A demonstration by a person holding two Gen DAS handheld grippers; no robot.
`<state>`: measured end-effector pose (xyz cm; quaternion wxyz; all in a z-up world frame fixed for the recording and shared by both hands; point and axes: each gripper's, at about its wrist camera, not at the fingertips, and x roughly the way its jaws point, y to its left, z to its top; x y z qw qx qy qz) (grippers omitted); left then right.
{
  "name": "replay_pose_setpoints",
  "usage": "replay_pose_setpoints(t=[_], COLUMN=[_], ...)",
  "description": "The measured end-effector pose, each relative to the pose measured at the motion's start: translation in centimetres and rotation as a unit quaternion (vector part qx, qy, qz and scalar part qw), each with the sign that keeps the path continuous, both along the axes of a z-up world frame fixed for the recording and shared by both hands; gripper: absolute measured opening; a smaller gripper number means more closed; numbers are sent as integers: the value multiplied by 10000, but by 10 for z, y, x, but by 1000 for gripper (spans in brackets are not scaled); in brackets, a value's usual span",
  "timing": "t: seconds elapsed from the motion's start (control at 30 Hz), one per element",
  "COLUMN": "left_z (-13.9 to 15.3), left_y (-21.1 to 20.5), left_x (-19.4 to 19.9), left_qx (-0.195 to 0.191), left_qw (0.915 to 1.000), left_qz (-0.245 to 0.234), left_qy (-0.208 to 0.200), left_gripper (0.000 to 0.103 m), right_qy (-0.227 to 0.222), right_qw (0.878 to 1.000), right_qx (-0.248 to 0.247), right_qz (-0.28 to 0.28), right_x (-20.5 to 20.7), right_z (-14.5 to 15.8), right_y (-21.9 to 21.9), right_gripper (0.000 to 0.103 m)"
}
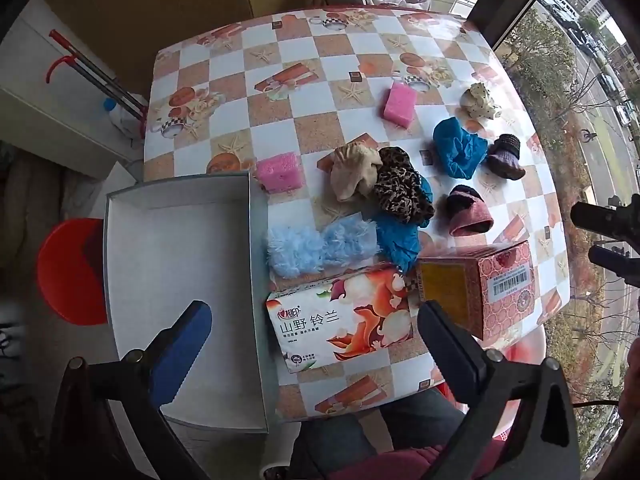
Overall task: Organize soft objects
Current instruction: 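Move both tools toward the pink sponge and the knitted purple hat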
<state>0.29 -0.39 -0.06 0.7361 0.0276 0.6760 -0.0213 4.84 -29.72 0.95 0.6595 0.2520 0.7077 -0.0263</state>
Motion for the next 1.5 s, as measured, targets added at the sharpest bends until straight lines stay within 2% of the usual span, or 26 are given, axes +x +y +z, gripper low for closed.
replay_pose_setpoints(t=[0.2,0.43,0.73,1.07,1.5], left_z=[-6,-9,-20,-31,-71], left_y=[-20,-38,-58,-77,-97], left_x=[15,30,48,72,134], left_qx=[189,245,547,572,631], left_qw=[9997,9995,9977,9976,9966], left_qz=[101,117,77,-49,-195], left_qy=[148,188,382,380,495], left_gripper=[103,103,103,103,103], right_qy=[284,373,592,680,792], right_qw=[9995,9991,9979,9965,9961], right_qx=[164,206,276,490,389], right_qz=[16,14,-35,-73,18], right_x=[8,15,19,23,46], right_z=[-23,-40,-62,-82,-113], right_y=[-23,-44,-63,-77,-91], right_gripper=[103,103,103,103,103])
